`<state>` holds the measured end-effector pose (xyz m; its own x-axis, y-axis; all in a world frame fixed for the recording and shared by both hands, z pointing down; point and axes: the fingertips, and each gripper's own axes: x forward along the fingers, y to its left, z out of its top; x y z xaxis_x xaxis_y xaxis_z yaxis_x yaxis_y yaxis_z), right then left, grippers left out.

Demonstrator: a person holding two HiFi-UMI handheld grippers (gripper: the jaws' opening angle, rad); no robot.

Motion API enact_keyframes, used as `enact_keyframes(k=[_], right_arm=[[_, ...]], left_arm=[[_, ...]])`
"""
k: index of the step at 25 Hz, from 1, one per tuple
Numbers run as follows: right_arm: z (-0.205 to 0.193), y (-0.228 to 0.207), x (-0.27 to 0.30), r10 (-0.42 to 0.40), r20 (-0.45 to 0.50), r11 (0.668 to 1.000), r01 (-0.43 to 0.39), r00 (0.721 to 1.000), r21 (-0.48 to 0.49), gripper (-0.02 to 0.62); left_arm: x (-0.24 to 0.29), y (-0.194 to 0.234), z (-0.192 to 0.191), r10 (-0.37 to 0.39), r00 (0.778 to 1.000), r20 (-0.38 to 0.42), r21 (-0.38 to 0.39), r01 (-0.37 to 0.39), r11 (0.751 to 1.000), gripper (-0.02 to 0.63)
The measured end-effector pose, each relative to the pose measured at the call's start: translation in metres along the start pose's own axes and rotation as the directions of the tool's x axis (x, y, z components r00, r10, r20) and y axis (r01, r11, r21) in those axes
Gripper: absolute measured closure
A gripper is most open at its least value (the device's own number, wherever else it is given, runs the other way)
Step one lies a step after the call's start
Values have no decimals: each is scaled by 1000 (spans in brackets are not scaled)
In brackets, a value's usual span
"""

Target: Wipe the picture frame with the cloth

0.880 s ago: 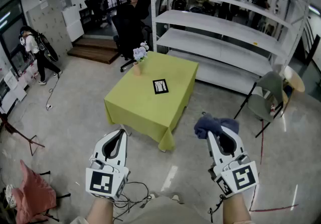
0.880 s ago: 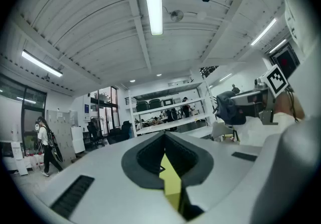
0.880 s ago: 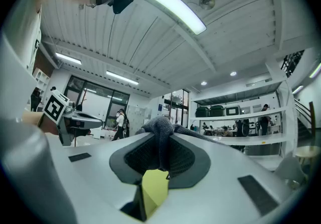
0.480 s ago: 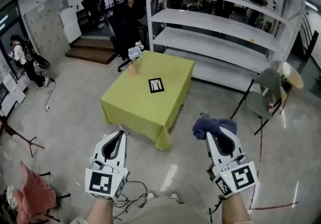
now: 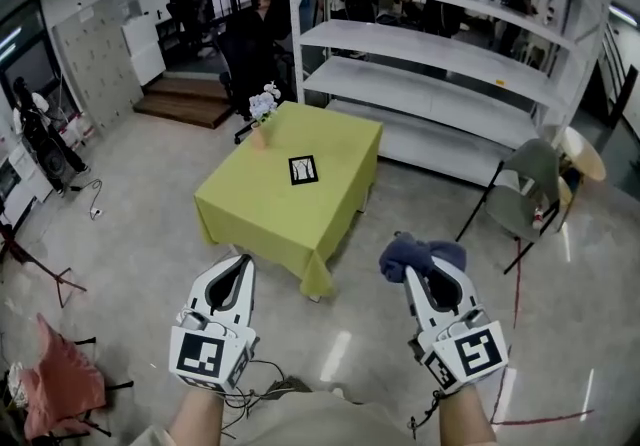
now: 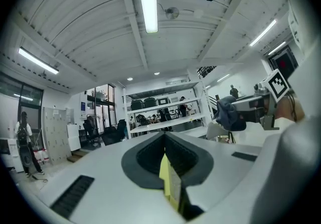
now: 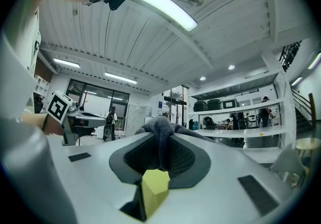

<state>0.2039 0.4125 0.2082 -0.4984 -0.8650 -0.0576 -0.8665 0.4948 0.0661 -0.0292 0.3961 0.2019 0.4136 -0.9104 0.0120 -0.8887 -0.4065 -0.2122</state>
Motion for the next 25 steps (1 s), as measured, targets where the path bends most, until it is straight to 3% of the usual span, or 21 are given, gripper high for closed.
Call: enact_keyframes(k=[5,12,25], right_arm=[[0,-14,-2,8,3,1000,-8,1000,-12,525],[-20,-21,23,25,11,1000,-25,1000,-2,523],[-54,-43,130,35,-46,999,-36,998,-20,523]], left_arm=[[11,-13,9,-1,1000,26,2,1,1000,598],[29,-6,-11,9,1000,28,-1,-9,1000,598],[109,63,-51,13,1000,3,-16,-13,1000,598]])
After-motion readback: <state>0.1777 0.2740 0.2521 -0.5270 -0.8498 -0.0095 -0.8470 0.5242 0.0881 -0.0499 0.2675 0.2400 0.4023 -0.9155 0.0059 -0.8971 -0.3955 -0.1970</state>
